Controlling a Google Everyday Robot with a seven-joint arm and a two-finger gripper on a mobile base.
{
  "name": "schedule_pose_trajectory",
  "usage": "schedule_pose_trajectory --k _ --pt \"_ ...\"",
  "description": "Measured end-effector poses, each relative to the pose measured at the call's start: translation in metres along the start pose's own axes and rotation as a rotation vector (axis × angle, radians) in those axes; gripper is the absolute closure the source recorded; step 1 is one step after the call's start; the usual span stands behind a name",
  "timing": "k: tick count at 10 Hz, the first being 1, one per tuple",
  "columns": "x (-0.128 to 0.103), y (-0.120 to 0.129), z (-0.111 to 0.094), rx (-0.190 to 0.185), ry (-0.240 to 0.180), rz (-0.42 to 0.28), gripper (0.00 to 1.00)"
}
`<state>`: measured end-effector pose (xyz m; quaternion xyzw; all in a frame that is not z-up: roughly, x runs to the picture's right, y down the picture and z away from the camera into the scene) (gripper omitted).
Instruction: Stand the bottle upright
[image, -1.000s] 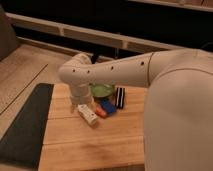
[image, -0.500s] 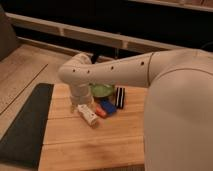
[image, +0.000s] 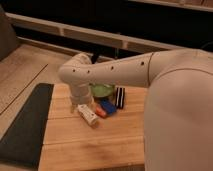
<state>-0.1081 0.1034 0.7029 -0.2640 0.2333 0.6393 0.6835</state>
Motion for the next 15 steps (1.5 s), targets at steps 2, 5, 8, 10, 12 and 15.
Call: schedule_pose_trajectory --k 2,5,8,10,12,15 --pt "0.0 0.0 0.0 0.0 0.0 0.0 0.35" --pt "-0.004 -0.006 -0.003 0.021 -0.01 -0.052 0.35" --pt "-0.017 -0.013 -0.015 0.065 -0.012 -0.264 0.35" --pt "-0.029 -0.008 -0.027 0.056 -0.016 -0.47 0.35" --pt "-0.035 -0.003 -0.036 0.043 -0.015 -0.635 0.35" --pt "-0.039 0.001 -0.043 0.034 -0.015 -0.756 0.35"
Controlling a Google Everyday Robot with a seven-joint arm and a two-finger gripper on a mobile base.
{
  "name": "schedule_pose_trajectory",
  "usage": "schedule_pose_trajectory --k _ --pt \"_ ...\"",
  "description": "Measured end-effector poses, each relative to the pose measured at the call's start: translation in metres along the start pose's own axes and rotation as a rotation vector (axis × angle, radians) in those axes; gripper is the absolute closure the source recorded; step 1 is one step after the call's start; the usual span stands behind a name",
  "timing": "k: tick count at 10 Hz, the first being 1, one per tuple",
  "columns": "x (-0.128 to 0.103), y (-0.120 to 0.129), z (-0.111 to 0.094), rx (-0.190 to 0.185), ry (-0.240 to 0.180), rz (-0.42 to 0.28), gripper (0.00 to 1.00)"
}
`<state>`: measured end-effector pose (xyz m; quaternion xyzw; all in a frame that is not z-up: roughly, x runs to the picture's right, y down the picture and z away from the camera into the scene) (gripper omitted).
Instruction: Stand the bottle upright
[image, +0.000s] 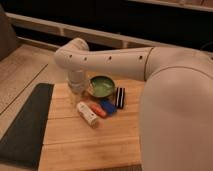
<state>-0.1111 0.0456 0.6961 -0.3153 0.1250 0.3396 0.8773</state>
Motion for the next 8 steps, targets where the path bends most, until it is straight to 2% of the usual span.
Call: schedule_pose_trajectory --k 2,3,5,6,7,8 --pt "0.0 -0.001 0.0 0.006 -0.004 -0.004 0.35" --pt "-0.003 -0.006 -0.002 0.021 -0.024 0.002 0.35" --pt "-0.024 -0.034 -0.009 0.108 -0.132 -0.021 0.35" --pt "-0.031 -0.045 -0.01 0.139 -0.171 -0.048 0.35" --pt "-0.037 -0.053 -0.01 0.156 -0.203 -0.066 0.35" --pt "-0.041 -0.06 -0.003 0.154 -0.237 -0.083 0.35"
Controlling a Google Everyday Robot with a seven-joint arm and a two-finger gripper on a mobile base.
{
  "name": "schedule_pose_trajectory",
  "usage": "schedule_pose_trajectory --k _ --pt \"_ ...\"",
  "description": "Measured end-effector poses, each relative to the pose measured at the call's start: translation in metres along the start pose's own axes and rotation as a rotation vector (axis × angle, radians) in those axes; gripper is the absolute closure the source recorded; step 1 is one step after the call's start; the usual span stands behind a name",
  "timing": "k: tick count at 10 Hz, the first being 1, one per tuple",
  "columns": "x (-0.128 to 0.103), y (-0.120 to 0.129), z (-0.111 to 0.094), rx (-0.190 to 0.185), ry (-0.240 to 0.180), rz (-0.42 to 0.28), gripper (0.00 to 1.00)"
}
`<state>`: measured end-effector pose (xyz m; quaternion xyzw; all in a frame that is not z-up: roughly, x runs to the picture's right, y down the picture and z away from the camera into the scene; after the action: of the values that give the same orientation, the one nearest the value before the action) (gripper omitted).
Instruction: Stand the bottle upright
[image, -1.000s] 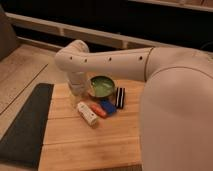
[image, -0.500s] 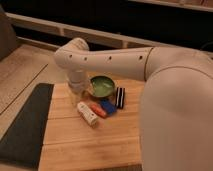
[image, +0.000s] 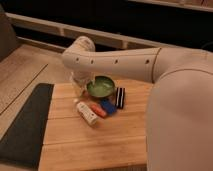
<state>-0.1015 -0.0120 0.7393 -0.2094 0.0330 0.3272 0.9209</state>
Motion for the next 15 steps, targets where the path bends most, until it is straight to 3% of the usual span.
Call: schedule_pose_trajectory --k 3,7,15 --pt "0.0 -0.004 0.035 -0.07 -0.052 -0.035 0.35" --pt "-0.018 0.0 0.085 -0.18 -0.064 -0.131 0.35" --pt "-0.022 0.007 0.09 -0.208 -0.067 -0.168 0.35"
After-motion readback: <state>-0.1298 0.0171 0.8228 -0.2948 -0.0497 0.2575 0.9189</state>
